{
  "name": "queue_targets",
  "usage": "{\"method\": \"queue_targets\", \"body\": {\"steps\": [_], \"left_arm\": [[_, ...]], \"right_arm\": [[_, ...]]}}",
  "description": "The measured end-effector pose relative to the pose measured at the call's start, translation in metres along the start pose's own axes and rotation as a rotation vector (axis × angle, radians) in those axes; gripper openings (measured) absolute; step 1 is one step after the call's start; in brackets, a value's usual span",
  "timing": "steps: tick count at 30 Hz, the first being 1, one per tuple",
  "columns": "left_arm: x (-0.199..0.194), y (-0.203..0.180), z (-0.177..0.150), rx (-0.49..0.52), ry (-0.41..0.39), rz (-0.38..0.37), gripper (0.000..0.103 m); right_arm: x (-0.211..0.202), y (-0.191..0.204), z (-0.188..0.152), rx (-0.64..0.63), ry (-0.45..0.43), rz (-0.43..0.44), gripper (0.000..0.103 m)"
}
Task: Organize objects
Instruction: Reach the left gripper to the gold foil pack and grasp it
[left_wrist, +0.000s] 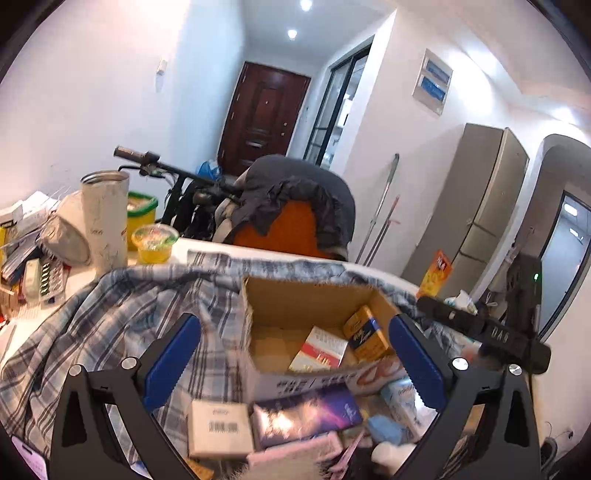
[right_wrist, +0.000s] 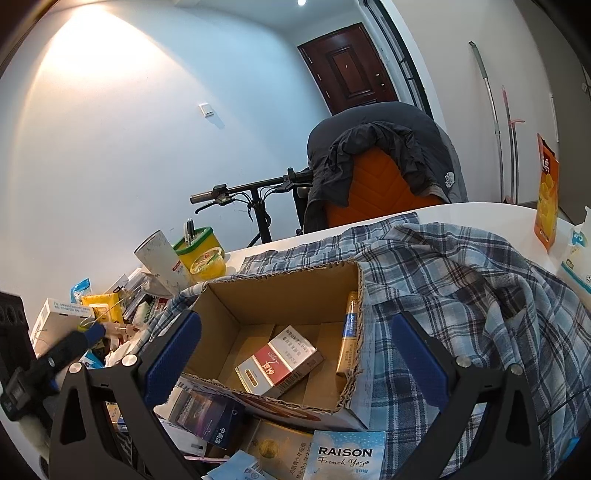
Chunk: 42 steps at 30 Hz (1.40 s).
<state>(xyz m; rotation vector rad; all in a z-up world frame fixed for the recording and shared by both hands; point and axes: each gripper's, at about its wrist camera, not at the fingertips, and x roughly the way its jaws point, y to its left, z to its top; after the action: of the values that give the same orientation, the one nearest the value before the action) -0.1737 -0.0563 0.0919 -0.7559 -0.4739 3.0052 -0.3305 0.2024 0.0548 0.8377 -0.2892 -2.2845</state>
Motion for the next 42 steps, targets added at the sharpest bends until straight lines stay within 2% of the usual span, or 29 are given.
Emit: {"method": "queue_targets", "body": {"steps": [5, 8, 12, 14, 15, 19, 21, 25, 28, 32, 36, 38, 40, 41, 42], "left_arm": [[-0.015, 0.026, -0.010, 0.030, 0.014, 0.050, 0.103], [-0.019, 0.049, -0.015, 0.050, 0.028, 0.104, 0.103], [-0.010, 0.079, -0.031, 0.078, 0.141, 0.184, 0.103], [-0.013, 0.088, -0.042, 0.074, 0.205, 0.191, 0.103], [-0.019, 0.091, -0.047, 0.070, 0.215, 0.179, 0.103], [-0.055, 0.099, -0.070, 0.072, 0.198, 0.041, 0.103], [-0.065, 0.105, -0.080, 0.082, 0.191, 0.024, 0.103], [-0.051, 0.122, -0.088, 0.043, 0.210, 0.005, 0.103], [-0.036, 0.131, -0.092, -0.004, 0.273, -0.046, 0.103], [-0.039, 0.119, -0.093, 0.051, 0.262, -0.073, 0.103], [-0.032, 0.114, -0.094, 0.074, 0.300, -0.077, 0.103], [-0.026, 0.114, -0.096, 0.069, 0.328, -0.081, 0.098], [-0.018, 0.115, -0.099, 0.063, 0.369, -0.069, 0.088], [-0.014, 0.115, -0.101, 0.063, 0.389, -0.057, 0.079], [-0.010, 0.115, -0.103, 0.065, 0.407, -0.040, 0.076]], "right_arm": [[0.000, -0.001, 0.001, 0.006, 0.000, -0.002, 0.102], [0.000, 0.000, 0.001, 0.002, 0.002, -0.003, 0.102], [0.002, 0.002, 0.000, -0.006, 0.011, -0.006, 0.102], [0.003, 0.002, 0.000, -0.007, 0.013, -0.008, 0.102], [0.002, 0.002, 0.000, -0.007, 0.012, -0.010, 0.102], [0.005, 0.001, -0.001, -0.004, 0.014, -0.020, 0.102], [0.007, 0.001, -0.002, -0.006, 0.019, -0.025, 0.102], [0.005, 0.001, -0.001, -0.013, 0.015, -0.019, 0.102], [0.002, -0.002, 0.000, 0.002, 0.005, -0.014, 0.102], [-0.001, -0.006, 0.002, 0.019, -0.001, -0.011, 0.102], [-0.001, -0.004, 0.002, 0.013, -0.002, -0.011, 0.102], [-0.001, -0.004, 0.002, 0.015, -0.002, -0.011, 0.102], [-0.001, -0.004, 0.002, 0.015, -0.002, -0.012, 0.102], [-0.001, -0.003, 0.002, 0.015, -0.002, -0.013, 0.102], [-0.001, -0.003, 0.002, 0.015, -0.002, -0.013, 0.102]]}}
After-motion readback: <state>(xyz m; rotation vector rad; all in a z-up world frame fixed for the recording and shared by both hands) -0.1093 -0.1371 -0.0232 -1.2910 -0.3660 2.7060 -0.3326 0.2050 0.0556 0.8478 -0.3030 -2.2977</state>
